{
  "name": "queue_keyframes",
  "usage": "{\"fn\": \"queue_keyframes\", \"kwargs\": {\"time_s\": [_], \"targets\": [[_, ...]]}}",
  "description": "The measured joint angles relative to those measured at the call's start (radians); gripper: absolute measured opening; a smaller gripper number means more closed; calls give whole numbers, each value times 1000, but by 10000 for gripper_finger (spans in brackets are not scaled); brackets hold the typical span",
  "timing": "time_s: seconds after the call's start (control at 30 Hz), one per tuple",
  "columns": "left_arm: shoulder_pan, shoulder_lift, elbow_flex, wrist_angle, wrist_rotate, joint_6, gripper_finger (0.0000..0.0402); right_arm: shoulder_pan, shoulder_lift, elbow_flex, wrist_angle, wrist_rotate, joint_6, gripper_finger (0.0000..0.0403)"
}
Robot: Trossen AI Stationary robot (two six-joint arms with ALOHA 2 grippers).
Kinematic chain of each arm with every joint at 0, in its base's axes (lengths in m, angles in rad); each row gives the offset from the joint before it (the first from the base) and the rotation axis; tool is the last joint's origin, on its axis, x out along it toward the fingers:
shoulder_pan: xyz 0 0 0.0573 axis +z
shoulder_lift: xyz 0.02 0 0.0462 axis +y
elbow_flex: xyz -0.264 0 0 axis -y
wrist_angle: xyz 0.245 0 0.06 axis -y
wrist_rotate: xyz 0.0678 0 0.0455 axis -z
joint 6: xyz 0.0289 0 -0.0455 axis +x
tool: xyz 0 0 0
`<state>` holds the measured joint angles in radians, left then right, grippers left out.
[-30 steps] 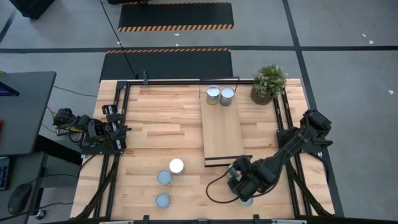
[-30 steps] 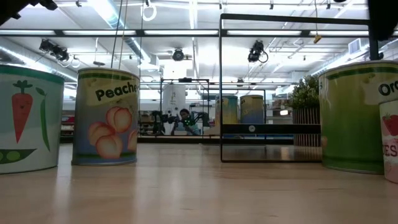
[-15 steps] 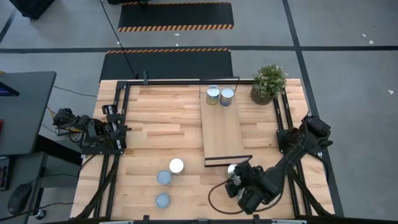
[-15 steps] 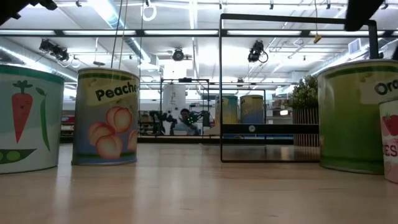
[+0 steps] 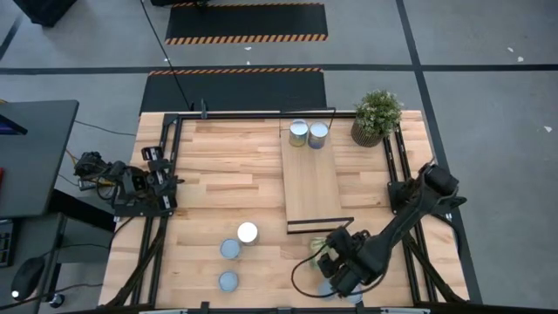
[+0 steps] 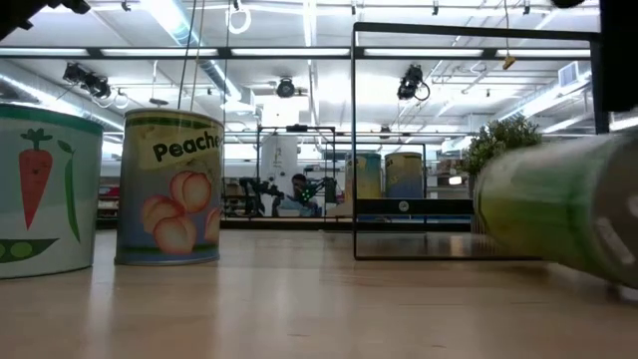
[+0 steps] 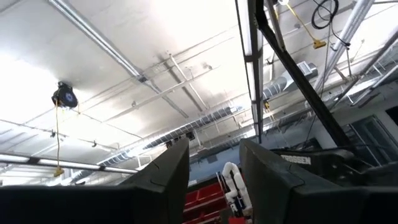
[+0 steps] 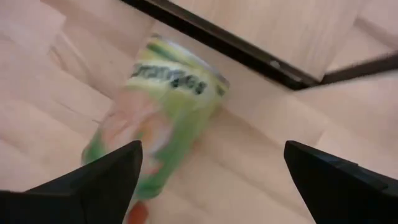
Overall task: Pick and place cans onto a shelf
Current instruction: Put the canned oranges on the shelf
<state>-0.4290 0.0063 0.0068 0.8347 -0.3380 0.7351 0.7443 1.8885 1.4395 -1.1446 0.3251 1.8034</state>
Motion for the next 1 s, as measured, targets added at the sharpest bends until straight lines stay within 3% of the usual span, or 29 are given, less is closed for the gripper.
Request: {"fn": "queue_keyframes", "kwargs": {"time_s": [0.17, 0.27, 0.4, 0.53, 0.83, 1.0], "targets": [[0, 0, 0, -15, 1, 2, 149, -13, -23, -1, -50, 43, -118, 400], [0, 0, 0, -27, -1, 2, 149, -15, -44, -3, -92, 13, -127, 400], [0, 0, 0, -22, 24, -61, 149, -15, -57, -3, -48, 14, -95, 400], [0, 0, 0, -18, 51, -144, 149, -20, -38, -2, 104, 37, -89, 400], [0, 0, 0, -46, -100, -334, 149, -70, 66, -1, 263, 15, -71, 400], [0, 0, 0, -87, -125, -384, 149, -88, 123, -2, 311, -11, -89, 400]]}}
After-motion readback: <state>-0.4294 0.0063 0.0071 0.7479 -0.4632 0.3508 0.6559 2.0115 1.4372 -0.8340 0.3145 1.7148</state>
